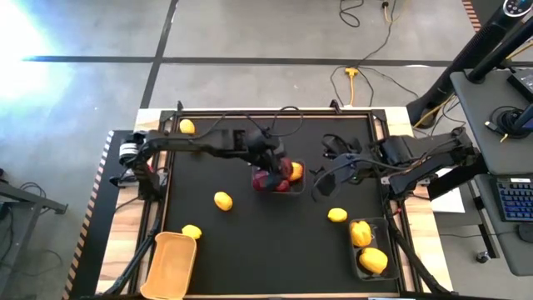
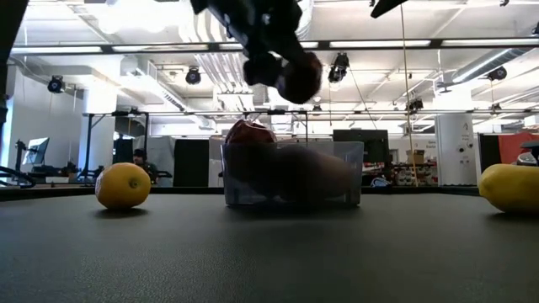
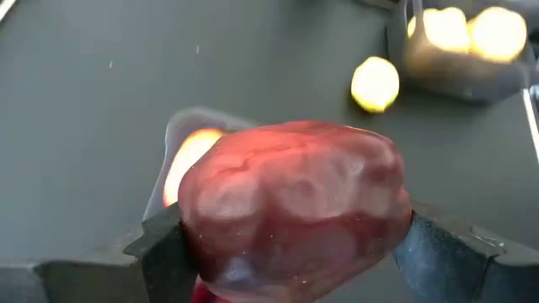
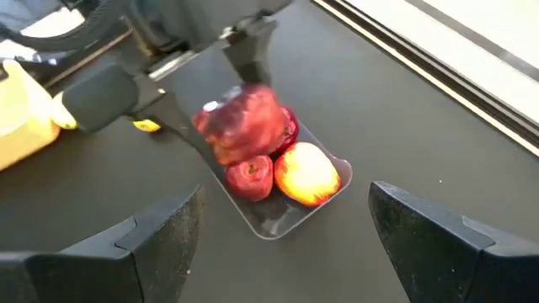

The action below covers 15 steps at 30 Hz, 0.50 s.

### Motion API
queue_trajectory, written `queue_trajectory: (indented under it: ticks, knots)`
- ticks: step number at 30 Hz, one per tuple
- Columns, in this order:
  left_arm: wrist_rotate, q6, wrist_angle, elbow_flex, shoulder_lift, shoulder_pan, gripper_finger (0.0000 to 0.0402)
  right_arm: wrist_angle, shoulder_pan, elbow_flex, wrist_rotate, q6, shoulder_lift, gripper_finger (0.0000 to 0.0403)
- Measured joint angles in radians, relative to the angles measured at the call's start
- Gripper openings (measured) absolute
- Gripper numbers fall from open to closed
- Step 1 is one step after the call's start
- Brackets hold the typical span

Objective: Sort produce into baskets
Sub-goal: Put the red apple into the top black bin

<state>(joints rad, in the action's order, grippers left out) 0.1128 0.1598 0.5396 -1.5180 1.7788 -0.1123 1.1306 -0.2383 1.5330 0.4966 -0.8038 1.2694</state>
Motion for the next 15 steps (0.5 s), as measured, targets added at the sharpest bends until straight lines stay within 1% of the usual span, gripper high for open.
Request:
queue_trajectory:
  ticks: [3, 7, 11, 15]
  knots:
    - [-0.003, 0.04, -0.053, 0.0, 0.038, 0.005, 0.0309, 0.026, -0.002, 0.0, -0.023, 0.012, 0.0, 0.0325]
    - [-0.018, 0.053, -0.097, 0.0, 0.091, 0.006, 0.0313, 0.102, -0.002, 0.0, -0.046, 0.003, -0.011, 0.0325]
    - [-0.018, 0.065, -0.119, -0.002, 0.133, 0.011, 0.0328, 0.168, -0.002, 0.0, -0.05, 0.025, -0.037, 0.0325]
    - [-0.016, 0.088, -0.136, -0.002, 0.193, 0.016, 0.0342, 0.17, 0.003, 0.0, -0.048, 0.054, -0.058, 0.0325]
